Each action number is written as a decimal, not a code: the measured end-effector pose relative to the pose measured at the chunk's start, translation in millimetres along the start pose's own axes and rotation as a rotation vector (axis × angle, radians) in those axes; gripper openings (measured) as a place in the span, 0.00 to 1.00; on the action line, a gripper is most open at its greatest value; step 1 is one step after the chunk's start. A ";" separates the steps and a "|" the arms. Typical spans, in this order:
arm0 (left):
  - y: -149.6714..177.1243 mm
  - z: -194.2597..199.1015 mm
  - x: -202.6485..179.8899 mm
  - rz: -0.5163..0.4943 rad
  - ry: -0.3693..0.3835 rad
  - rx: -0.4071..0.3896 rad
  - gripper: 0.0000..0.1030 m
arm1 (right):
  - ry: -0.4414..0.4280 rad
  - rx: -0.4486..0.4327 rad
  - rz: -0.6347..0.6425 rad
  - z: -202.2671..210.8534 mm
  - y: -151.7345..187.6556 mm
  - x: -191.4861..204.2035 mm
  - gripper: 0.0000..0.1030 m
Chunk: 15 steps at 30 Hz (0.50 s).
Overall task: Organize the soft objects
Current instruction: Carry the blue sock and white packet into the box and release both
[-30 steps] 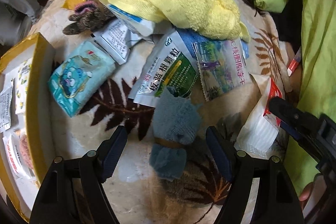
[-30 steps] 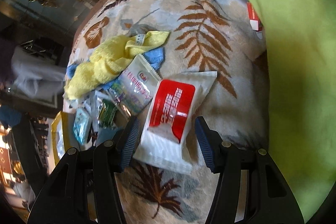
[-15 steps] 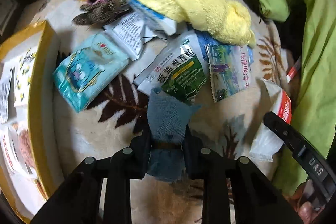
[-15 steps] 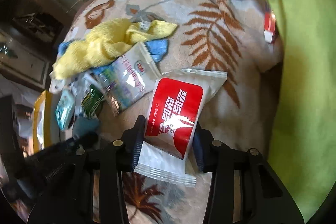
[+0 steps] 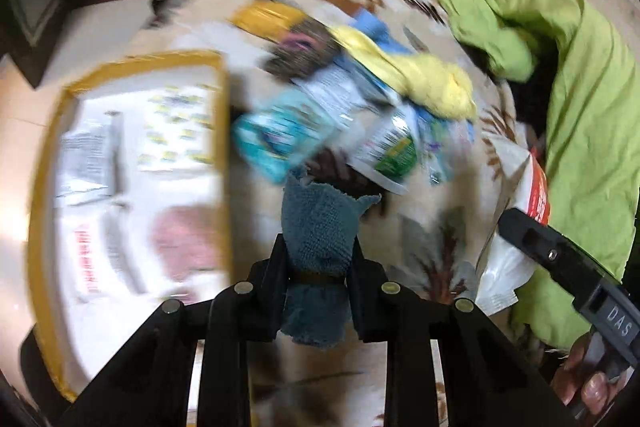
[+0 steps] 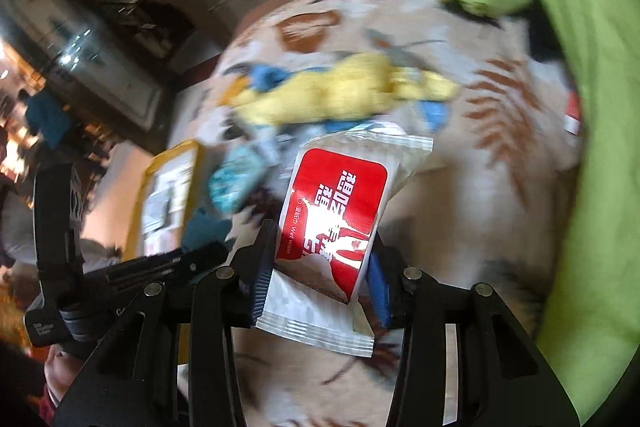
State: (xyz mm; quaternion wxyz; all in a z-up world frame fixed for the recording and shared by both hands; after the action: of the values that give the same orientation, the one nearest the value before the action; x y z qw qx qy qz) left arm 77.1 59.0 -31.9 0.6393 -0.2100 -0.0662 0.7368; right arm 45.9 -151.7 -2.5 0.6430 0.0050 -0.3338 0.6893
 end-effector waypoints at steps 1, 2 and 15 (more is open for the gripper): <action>0.0 4.3 7.3 0.011 -0.011 -0.008 0.25 | -0.011 0.004 0.015 -2.4 0.3 8.5 0.40; 0.0 6.9 12.5 0.023 -0.021 -0.015 0.25 | -0.027 0.011 0.031 -6.4 0.1 19.3 0.40; 10.8 35.4 122.5 0.198 -0.169 -0.058 0.25 | -0.167 0.141 0.268 -78.2 10.9 153.6 0.40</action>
State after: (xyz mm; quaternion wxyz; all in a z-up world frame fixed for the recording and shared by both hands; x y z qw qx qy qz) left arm 41.7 182.0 -31.5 0.5494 -0.1710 -0.1201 0.8090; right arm 42.6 21.0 -1.2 0.5136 0.0627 -0.3345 0.7876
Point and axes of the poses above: each gripper's, at about its wrist camera, not at the fingertips, and z roughly against the way its jaws point, x to its left, y to its underside, the point moved 1 cm from there along -z, roughly the way its jaws point, and after that the axes turned 2 degrees about -x, right-handed, at the moved point
